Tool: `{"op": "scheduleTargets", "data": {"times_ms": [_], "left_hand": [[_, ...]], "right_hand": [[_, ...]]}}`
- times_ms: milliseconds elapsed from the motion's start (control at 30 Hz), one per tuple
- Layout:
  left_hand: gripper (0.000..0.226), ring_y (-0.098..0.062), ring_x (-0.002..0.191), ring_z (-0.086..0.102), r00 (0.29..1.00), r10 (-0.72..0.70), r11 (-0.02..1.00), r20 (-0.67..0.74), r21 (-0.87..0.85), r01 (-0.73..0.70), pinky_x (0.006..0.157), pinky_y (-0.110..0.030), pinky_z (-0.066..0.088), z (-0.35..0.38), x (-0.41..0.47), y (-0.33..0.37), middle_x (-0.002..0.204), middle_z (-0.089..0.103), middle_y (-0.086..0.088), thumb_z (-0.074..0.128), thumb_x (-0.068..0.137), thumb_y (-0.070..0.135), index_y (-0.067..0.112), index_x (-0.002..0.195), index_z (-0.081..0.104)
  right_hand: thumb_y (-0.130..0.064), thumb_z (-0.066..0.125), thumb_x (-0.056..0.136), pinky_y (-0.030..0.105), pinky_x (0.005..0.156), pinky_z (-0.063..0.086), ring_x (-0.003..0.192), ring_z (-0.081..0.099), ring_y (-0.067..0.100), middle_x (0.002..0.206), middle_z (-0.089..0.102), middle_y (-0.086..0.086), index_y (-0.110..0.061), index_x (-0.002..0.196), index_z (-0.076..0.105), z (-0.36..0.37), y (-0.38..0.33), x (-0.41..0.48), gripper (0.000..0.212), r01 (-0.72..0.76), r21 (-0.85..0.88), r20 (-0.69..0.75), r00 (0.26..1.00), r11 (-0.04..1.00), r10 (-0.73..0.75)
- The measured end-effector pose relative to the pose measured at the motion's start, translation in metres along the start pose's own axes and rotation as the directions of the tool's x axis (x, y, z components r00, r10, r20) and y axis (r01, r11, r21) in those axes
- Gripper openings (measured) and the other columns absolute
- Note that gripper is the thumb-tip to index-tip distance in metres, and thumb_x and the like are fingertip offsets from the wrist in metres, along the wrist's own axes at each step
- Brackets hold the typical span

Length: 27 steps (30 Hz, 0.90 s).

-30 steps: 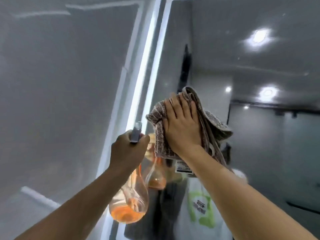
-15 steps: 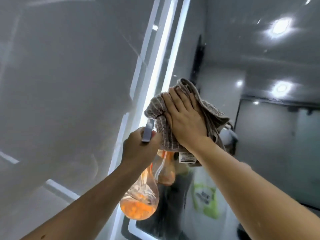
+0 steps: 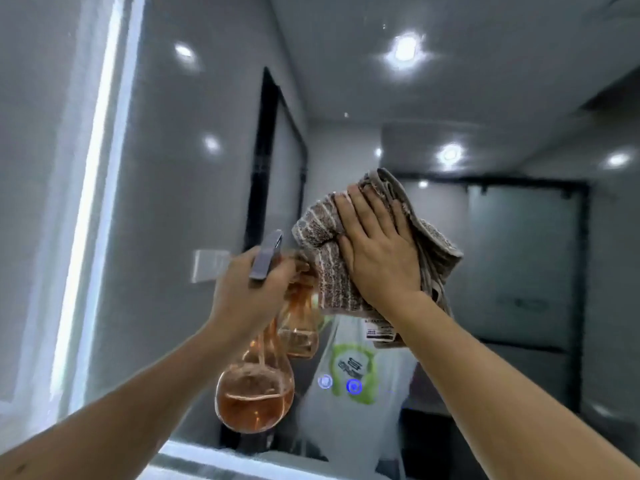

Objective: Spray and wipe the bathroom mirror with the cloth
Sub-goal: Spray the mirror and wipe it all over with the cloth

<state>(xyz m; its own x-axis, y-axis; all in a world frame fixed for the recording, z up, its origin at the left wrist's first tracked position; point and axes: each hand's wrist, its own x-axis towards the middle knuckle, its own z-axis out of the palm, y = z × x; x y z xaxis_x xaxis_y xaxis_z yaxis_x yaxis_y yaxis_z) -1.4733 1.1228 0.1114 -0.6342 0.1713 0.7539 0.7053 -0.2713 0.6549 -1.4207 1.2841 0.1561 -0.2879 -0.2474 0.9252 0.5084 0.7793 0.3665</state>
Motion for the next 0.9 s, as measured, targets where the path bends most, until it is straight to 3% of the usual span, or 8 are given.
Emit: {"op": "scheduleTargets", "data": {"times_ms": [167, 267, 333, 433, 500, 600, 733, 900], "left_hand": [[0.024, -0.015, 0.054, 0.048, 0.999, -0.015, 1.000, 0.052, 0.001, 0.015, 0.056, -0.029, 0.037, 0.103, -0.044, 0.038, 0.050, 0.052, 0.008, 0.053, 0.065, 0.031, 0.008, 0.067, 0.060], [0.028, -0.033, 0.068, 0.062, 0.992, -0.001, 0.998, 0.129, -0.056, 0.008, 0.068, -0.044, 0.052, 0.170, -0.069, 0.063, 0.070, 0.065, -0.012, 0.057, 0.067, 0.038, 0.011, 0.072, 0.062], [0.036, -0.042, 0.080, 0.067, 0.986, 0.019, 0.995, 0.168, -0.098, -0.003, 0.076, -0.056, 0.055, 0.213, -0.084, 0.080, 0.082, 0.070, -0.023, 0.059, 0.066, 0.041, 0.008, 0.078, 0.065], [0.024, -0.040, 0.077, 0.066, 0.971, 0.035, 0.992, 0.236, -0.124, -0.005, 0.072, -0.053, 0.053, 0.267, -0.101, 0.103, 0.077, 0.070, -0.018, 0.055, 0.070, 0.032, 0.011, 0.076, 0.065], [0.019, -0.040, 0.074, 0.065, 0.969, 0.028, 0.990, 0.247, -0.143, 0.008, 0.068, -0.050, 0.051, 0.289, -0.109, 0.111, 0.073, 0.069, -0.017, 0.054, 0.072, 0.028, 0.012, 0.074, 0.065], [0.022, -0.047, 0.084, 0.064, 0.963, 0.002, 0.981, 0.269, -0.188, 0.050, 0.078, -0.061, 0.050, 0.303, -0.116, 0.113, 0.085, 0.069, -0.026, 0.055, 0.071, 0.027, 0.009, 0.078, 0.065], [0.022, -0.047, 0.090, 0.063, 0.955, -0.012, 0.977, 0.297, -0.199, 0.074, 0.083, -0.066, 0.048, 0.295, -0.113, 0.105, 0.090, 0.069, -0.026, 0.055, 0.069, 0.028, 0.011, 0.078, 0.065], [0.018, -0.046, 0.089, 0.063, 0.961, -0.027, 0.972, 0.276, -0.217, 0.090, 0.083, -0.060, 0.050, 0.274, -0.074, 0.107, 0.079, 0.069, -0.020, 0.055, 0.067, 0.028, 0.013, 0.067, 0.065]], "right_hand": [[-0.030, 0.029, 0.091, 0.040, 0.110, 0.010, 0.133, 0.031, 0.024, 0.143, 0.041, 0.010, -0.012, 0.139, 0.036, -0.040, 0.127, -0.068, 0.051, -0.042, -0.039, 0.018, 0.999, 0.998, 0.043], [-0.029, 0.030, 0.091, 0.039, 0.111, 0.008, 0.133, 0.028, 0.023, 0.143, 0.040, 0.009, -0.013, 0.140, 0.033, -0.063, 0.198, -0.102, 0.051, -0.095, -0.076, 0.036, 0.995, 0.993, 0.098], [-0.027, 0.030, 0.091, 0.036, 0.112, 0.003, 0.134, 0.025, 0.022, 0.143, 0.041, 0.009, -0.013, 0.139, 0.035, -0.078, 0.240, -0.121, 0.050, -0.118, -0.082, 0.023, 0.992, 0.990, 0.120], [-0.026, 0.031, 0.091, 0.033, 0.112, 0.000, 0.133, 0.025, 0.021, 0.142, 0.042, 0.009, -0.013, 0.138, 0.037, -0.094, 0.285, -0.141, 0.049, -0.144, -0.091, -0.028, 0.989, 0.985, 0.142], [-0.026, 0.031, 0.091, 0.034, 0.112, 0.001, 0.134, 0.026, 0.021, 0.142, 0.042, 0.009, -0.014, 0.138, 0.038, -0.098, 0.299, -0.147, 0.049, -0.148, -0.096, -0.045, 0.988, 0.984, 0.144], [-0.027, 0.030, 0.092, 0.035, 0.112, 0.002, 0.135, 0.029, 0.022, 0.144, 0.040, 0.008, -0.015, 0.138, 0.037, -0.098, 0.305, -0.152, 0.049, -0.164, -0.105, -0.030, 0.986, 0.981, 0.162], [-0.028, 0.030, 0.090, 0.034, 0.112, -0.001, 0.136, 0.026, 0.021, 0.145, 0.037, 0.006, -0.017, 0.140, 0.034, -0.098, 0.301, -0.159, 0.051, -0.224, -0.111, 0.002, 0.974, 0.968, 0.225], [-0.029, 0.026, 0.089, 0.032, 0.112, -0.002, 0.136, 0.017, 0.018, 0.146, 0.036, 0.006, -0.020, 0.140, 0.027, -0.097, 0.291, -0.158, 0.052, -0.295, -0.125, 0.024, 0.954, 0.947, 0.300]]}}
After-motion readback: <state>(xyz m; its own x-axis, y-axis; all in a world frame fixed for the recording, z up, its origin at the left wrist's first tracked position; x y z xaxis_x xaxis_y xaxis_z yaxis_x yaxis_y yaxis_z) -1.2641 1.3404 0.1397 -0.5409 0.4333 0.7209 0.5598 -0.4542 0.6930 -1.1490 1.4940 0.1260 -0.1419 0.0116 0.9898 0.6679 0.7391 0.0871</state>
